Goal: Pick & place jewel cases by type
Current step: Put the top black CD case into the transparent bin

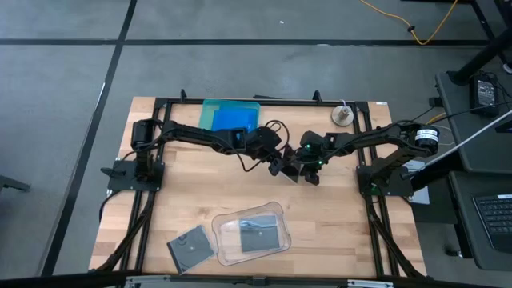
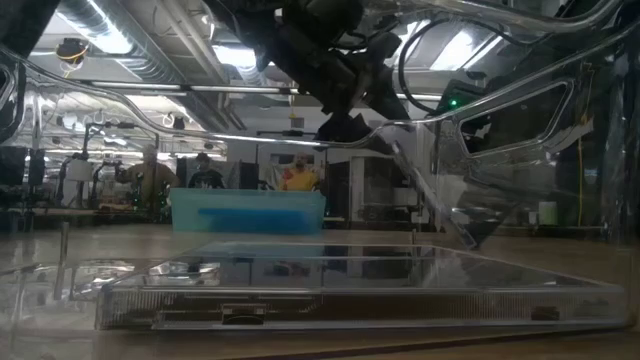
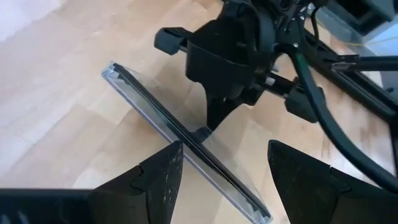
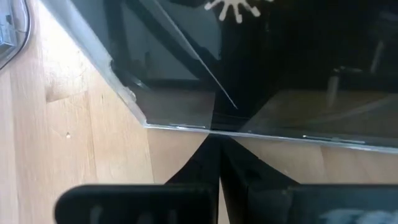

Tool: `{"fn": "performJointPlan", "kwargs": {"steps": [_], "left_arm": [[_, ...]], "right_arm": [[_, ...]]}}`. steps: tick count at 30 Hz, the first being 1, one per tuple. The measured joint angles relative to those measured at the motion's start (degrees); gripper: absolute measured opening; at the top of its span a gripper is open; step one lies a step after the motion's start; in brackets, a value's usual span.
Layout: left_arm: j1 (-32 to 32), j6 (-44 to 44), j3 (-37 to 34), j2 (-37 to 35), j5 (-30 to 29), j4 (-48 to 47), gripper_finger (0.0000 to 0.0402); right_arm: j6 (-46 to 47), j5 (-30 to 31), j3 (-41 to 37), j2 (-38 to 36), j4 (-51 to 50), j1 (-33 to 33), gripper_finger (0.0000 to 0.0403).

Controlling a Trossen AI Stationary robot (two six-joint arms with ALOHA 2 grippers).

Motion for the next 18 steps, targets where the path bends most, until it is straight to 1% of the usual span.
{"fn": "performJointPlan", "kwargs": {"steps": [5,11,14,16,18], "left_arm": [[0.43,1.27,0.25,0.04,0.72,-0.27,0.0225],[1.43,3.27,0.28,0.52,5.55,2.77,0.0225],[1.93,4.42,0.4,1.39,5.99,4.22,0.0225],[2.38,4.31,0.38,1.66,7.55,3.94,0.0225],[2.78,3.71,0.57,3.06,8.77,6.48,0.0225]], "right_arm": [[-0.01,0.2,0.04,0.0,0.13,-0.02,0.0008],[-0.02,0.18,0.02,0.0,0.5,-0.02,0.0008],[-0.03,0.18,0.02,0.0,0.57,-0.02,0.0008],[-0.02,0.14,0.0,0.0,0.57,-0.02,0.0008],[-0.04,0.15,0.0,-0.01,0.58,-0.02,0.0008]]}}
